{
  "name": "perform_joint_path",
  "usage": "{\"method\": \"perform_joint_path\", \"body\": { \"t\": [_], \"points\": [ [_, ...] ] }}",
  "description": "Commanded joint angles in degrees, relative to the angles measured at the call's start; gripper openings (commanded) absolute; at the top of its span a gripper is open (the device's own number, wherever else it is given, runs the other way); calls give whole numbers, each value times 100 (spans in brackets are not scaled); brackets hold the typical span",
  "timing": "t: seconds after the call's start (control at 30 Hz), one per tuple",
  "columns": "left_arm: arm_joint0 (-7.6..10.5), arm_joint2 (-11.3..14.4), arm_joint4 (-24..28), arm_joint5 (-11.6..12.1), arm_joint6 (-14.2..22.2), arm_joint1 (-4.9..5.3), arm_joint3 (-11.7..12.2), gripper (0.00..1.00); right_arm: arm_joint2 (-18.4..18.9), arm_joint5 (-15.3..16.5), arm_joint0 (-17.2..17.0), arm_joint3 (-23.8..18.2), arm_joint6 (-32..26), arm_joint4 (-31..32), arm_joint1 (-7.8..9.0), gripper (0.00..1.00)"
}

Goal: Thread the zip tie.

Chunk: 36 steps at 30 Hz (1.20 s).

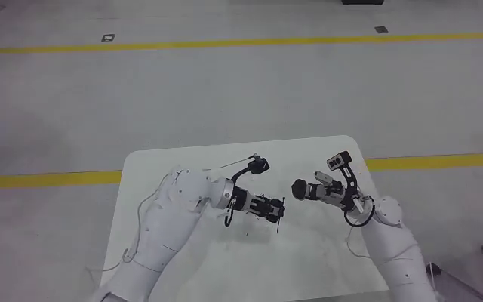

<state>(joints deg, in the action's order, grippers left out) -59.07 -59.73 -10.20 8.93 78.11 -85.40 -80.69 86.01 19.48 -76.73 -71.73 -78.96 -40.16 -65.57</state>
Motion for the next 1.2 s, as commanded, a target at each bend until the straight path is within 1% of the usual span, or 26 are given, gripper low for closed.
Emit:
{"method": "perform_joint_path", "body": {
  "t": [0.0, 0.1, 0.2, 0.23, 0.27, 0.3, 0.47, 0.5, 0.57, 0.63, 0.67, 0.8, 0.87, 0.9, 0.93, 0.97, 1.0, 1.03, 1.07, 1.17],
  "points": [
    [-34, 92, 140, -3, -110, 7, -11, 0, -34, 0, -56, -158, 138, 554, 4, 100],
    [-3, 164, 592, -17, -161, 10, 95, 0, -65, 0, -71, -301, 213, 814, -25, 100],
    [48, 199, 1108, 23, -185, 11, 267, 0, -82, 0, -58, -313, 199, 811, -75, 100],
    [59, 206, 1286, 46, -185, 11, 323, 0, -62, 0, -60, -318, 160, 724, -93, 100],
    [102, 228, 1354, 74, -179, 19, 384, 0, -62, 0, -60, -318, 160, 724, -93, 100],
    [127, 243, 1346, 83, -180, 25, 405, 0, -62, 0, -60, -318, 160, 724, -93, 100],
    [127, 243, 1346, 83, -180, 25, 405, 0, -62, 0, -60, -318, 160, 724, -93, 100],
    [118, 250, 1333, 79, -219, 26, 403, 0, -89, -12, -85, -367, 264, 779, -94, 100],
    [90, 328, 1135, 49, -428, 49, 344, 0, -147, -2, -146, -464, 332, 880, -88, 100],
    [106, 390, 855, 0, -567, 83, 285, 0, -169, 0, -179, -489, 353, 894, -79, 100],
    [111, 430, 739, -26, -595, 97, 248, 0, -173, 0, -190, -491, 360, 879, -75, 100],
    [120, 533, 549, -109, -694, 147, 143, 0, -182, 0, -220, -511, 357, 893, -57, 100],
    [128, 578, 520, -147, -710, 172, 116, 0, -173, 0, -223, -522, 362, 918, -47, 97],
    [132, 594, 507, -162, -721, 182, 106, 0, -164, 0, -227, -531, 368, 927, -43, 84],
    [132, 604, 522, -170, -732, 192, 98, 0, -156, 0, -233, -537, 367, 925, -40, 74],
    [134, 612, 543, -173, -738, 207, 91, 0, -146, 0, -239, -550, 347, 915, -36, 71],
    [135, 617, 567, -177, -742, 218, 89, 0, -137, 0, -242, -561, 323, 939, -33, 65],
    [133, 620, 608, -182, -747, 228, 86, 0, -131, 0, -250, -567, 301, 954, -30, 55],
    [137, 628, 622, -184, -750, 238, 82, 0, -132, 0, -255, -573, 270, 935, -31, 50],
    [150, 662, 657, -196, -774, 271, 73, 0, -123, 0, -270, -619, 139, 966, -31, 45]
  ]
}}
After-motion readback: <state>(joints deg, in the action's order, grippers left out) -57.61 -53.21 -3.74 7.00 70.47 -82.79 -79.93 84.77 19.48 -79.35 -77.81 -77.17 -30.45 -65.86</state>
